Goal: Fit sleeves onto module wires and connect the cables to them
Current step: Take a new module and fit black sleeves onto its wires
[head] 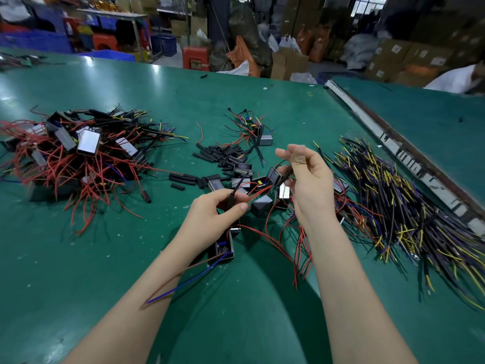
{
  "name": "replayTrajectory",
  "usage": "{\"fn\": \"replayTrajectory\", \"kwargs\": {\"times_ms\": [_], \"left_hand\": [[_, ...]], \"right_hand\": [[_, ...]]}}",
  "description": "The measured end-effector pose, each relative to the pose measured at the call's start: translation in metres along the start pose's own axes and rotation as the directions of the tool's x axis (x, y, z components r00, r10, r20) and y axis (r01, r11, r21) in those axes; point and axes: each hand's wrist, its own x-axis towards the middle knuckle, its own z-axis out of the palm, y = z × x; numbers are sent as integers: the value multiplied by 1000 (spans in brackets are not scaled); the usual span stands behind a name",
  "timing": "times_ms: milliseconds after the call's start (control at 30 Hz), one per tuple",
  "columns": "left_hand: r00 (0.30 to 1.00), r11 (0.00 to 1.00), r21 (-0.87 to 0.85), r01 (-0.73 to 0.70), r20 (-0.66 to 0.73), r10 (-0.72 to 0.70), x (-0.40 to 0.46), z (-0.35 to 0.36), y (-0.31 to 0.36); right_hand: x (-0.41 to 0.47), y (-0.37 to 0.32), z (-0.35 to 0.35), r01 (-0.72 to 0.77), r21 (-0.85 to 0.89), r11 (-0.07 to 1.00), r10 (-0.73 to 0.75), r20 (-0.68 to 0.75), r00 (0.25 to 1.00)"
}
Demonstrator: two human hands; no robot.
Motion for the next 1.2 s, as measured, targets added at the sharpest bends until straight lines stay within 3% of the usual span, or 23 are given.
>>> {"fn": "replayTrajectory", "kwargs": {"times_ms": [433,567,800,1200], "left_hand": [[999,999,-44,30,-17,-30,1,0,-1],[999,999,-43,26,-17,-27,1,-1,-1],[997,994,-104,-33,-67,26,2,1,-2],[975,990,-119,-77,-219,49,3,-5,-2]], "right_hand": [[-2,4,5,44,34,998,-44,0,999],[-4,10,9,-1,-32,999,3,80,997],[-16,16,26,-101,39,994,93,165,982],[-24,27,35,-171,-156,973,212,302,930]]}}
